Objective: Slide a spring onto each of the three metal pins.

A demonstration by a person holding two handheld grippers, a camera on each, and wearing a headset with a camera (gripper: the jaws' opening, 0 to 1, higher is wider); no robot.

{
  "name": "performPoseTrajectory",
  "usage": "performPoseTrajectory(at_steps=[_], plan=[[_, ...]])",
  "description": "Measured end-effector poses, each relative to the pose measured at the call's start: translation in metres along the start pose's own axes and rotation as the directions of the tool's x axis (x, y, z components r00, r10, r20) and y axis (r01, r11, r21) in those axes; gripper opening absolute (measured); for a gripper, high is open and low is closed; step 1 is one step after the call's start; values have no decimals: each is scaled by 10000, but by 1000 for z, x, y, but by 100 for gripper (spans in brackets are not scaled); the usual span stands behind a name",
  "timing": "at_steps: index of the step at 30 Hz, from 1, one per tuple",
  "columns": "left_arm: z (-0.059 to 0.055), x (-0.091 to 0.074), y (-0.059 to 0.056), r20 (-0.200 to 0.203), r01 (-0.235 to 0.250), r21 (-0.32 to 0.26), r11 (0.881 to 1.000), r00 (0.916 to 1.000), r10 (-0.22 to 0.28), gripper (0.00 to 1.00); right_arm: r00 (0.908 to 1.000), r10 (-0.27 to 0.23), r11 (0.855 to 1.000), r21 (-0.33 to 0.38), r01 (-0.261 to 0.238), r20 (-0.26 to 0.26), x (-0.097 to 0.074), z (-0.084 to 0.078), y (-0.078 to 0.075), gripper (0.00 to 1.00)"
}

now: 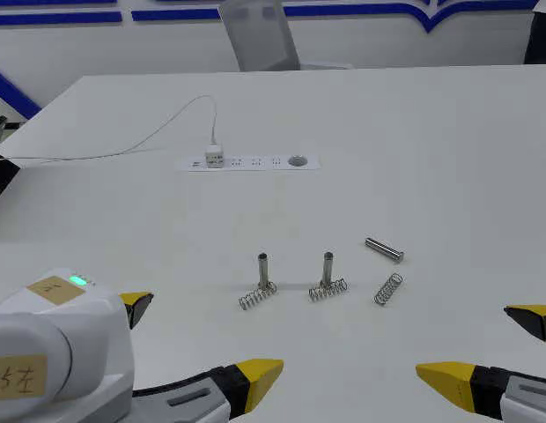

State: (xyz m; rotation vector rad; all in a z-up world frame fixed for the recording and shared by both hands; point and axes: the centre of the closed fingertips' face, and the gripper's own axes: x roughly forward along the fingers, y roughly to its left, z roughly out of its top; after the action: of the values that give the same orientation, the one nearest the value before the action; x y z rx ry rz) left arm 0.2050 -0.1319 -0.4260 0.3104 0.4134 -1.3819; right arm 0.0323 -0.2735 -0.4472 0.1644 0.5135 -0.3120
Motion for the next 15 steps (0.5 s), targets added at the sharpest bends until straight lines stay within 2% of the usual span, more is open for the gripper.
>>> performPoseTrajectory(at_steps=[15], plan=[[1, 0, 0, -21, 11, 23, 10000, 10000, -11, 92, 10000, -8, 9999, 117, 8, 39, -1, -2, 1, 79]])
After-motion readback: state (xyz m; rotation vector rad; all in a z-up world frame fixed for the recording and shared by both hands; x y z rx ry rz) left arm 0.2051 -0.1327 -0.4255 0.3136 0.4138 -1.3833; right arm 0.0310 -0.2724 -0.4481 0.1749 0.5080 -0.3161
